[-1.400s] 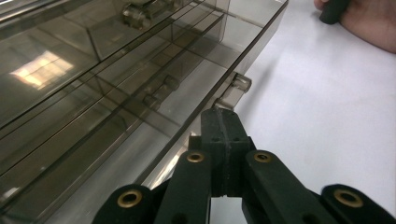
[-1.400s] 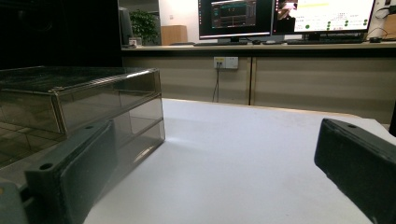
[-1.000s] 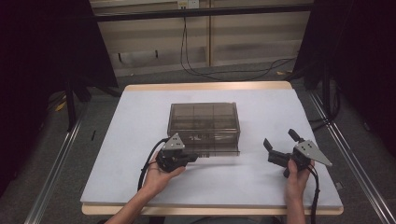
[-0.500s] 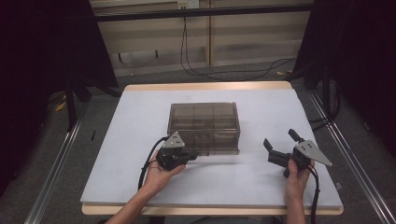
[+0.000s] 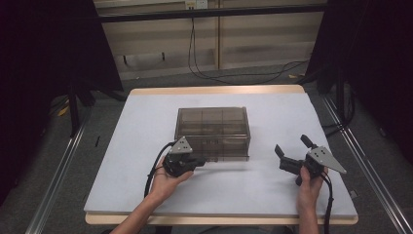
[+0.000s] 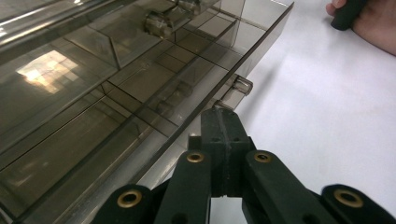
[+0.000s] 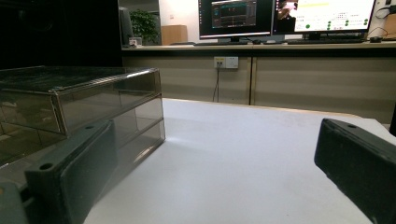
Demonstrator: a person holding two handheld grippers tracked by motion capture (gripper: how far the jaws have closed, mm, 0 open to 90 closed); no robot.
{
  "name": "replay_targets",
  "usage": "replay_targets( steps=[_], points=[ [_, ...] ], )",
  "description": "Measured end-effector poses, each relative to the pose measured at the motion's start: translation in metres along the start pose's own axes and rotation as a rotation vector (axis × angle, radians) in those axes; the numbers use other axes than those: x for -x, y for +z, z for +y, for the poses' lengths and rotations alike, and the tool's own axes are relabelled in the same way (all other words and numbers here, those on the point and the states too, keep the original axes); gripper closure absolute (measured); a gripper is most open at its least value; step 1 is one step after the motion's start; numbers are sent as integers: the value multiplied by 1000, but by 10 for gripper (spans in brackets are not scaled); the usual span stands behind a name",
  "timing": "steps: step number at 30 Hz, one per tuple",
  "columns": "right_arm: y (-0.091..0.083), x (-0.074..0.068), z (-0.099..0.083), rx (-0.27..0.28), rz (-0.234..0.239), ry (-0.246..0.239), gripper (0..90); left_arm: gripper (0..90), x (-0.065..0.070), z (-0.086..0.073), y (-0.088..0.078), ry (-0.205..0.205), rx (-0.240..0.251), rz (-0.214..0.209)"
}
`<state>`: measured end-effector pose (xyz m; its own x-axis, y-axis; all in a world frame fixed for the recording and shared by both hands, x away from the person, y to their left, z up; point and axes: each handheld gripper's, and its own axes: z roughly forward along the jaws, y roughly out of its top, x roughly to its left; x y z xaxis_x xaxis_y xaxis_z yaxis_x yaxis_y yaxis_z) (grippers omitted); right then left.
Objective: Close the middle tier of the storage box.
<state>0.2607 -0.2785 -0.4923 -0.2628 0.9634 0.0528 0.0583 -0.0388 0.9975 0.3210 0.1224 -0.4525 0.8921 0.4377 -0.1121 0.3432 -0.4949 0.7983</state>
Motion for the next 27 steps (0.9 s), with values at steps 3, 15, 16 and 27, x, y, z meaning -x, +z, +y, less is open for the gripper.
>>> replay_targets(
  steps=[3,15,16,27],
  points=[
    [0,0,0,0,0,0,0,900,0,0,0,0,1,0],
    [0,0,0,0,0,0,0,900,-1,5,4,6,-4,3],
    [0,0,0,0,0,0,0,900,-2,5,5,3,4,2],
    [0,0,0,0,-1,4,0,900,-2,7,6,-4,11,3]
  ],
)
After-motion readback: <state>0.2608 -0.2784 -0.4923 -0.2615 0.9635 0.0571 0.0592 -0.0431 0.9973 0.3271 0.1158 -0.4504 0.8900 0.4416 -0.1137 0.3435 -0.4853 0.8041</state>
